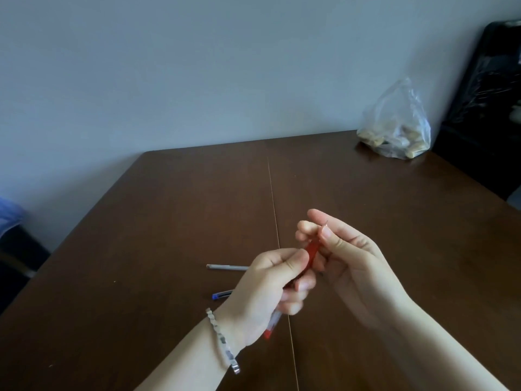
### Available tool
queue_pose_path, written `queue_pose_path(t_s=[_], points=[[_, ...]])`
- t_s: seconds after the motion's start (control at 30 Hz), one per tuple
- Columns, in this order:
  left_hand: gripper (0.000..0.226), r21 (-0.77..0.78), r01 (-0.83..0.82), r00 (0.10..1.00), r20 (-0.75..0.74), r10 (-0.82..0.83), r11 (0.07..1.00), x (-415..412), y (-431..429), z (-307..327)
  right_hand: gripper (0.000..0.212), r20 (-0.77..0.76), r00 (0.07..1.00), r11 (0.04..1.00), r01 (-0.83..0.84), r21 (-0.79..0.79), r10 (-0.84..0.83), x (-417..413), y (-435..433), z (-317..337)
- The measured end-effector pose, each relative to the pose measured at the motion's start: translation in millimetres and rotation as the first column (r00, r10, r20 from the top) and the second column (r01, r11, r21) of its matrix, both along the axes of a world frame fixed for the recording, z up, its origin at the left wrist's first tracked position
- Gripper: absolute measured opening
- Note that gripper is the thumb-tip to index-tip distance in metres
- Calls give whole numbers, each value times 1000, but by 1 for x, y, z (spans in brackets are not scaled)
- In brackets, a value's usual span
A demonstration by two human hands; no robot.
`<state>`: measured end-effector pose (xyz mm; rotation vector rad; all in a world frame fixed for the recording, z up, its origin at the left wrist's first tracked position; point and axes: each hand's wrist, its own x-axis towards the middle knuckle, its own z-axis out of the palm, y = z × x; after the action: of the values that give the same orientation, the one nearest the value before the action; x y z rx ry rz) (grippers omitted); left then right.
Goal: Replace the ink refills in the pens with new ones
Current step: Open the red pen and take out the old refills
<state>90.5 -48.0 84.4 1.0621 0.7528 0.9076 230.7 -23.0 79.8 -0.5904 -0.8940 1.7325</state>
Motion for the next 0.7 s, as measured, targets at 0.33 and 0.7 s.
queue_pose_path(t_s=[0.33, 0.7], points=[[22, 520, -194, 714, -506, 483, 832, 2, -2, -17, 25, 276, 958, 997, 70, 31, -76, -2, -2, -7], [18, 534, -136, 660, -579, 478, 834, 1, 0, -20, 24, 352, 934, 997, 75, -30, -59, 1, 3, -8]])
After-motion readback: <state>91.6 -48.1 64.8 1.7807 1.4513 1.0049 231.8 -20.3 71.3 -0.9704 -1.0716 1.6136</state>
